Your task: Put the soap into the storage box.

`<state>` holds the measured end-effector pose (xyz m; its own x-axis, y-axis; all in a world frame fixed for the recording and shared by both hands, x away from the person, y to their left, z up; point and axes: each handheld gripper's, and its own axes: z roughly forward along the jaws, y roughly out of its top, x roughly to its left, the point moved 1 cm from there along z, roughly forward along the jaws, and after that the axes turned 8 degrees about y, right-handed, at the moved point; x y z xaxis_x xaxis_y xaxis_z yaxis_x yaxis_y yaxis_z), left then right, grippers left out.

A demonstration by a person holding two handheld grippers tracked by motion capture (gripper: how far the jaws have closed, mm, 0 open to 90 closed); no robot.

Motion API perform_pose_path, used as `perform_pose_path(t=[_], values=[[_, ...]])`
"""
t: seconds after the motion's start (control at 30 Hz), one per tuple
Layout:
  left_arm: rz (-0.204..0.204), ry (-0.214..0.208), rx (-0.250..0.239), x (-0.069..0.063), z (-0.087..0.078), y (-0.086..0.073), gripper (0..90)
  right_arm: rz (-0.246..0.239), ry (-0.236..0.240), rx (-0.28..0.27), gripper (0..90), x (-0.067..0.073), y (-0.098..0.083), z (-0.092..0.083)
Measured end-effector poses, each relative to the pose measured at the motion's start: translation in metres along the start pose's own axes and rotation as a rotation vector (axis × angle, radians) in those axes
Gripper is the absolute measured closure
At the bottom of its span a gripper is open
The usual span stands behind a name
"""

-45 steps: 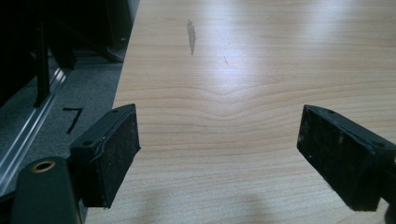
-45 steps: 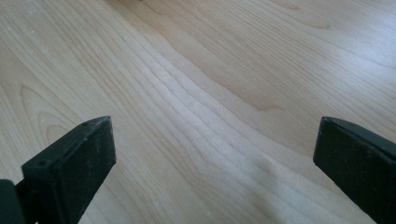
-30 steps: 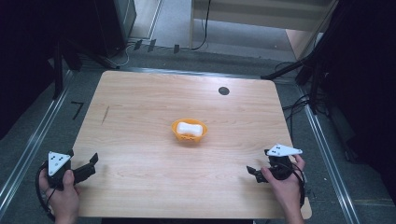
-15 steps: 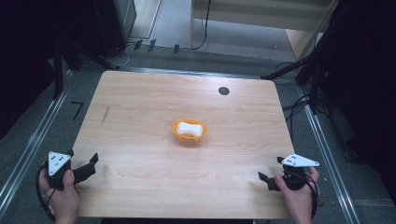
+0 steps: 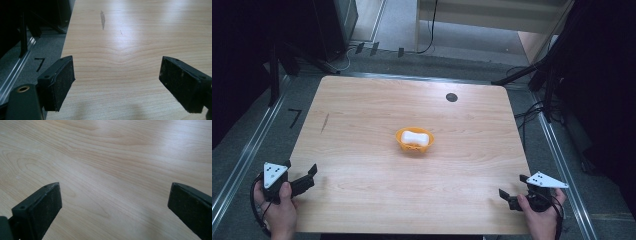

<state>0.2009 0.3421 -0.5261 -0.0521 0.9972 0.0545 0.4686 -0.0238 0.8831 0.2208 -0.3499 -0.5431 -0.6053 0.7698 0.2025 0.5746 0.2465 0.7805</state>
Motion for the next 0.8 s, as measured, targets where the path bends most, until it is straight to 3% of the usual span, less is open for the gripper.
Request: perform_pose_path(t=[0.53,0.67,0.77,0.8], values=[[-0.002,0.000,0.000,0.000,0.000,0.000,13.4,0.074,-0.025,-0.097,0.0,-0.009,-0.021,-0.023],[-0.001,0.002,0.007,0.000,0.000,0.000,13.4,0.102,-0.010,-0.157,0.0,-0.012,-0.026,-0.027],[0.002,0.005,0.007,0.000,0.000,0.000,13.4,0.160,0.001,-0.252,0.0,-0.017,-0.030,-0.028],[0.002,0.005,0.007,0.000,0.000,0.000,13.4,0.160,0.001,-0.252,0.0,-0.017,-0.030,-0.028]])
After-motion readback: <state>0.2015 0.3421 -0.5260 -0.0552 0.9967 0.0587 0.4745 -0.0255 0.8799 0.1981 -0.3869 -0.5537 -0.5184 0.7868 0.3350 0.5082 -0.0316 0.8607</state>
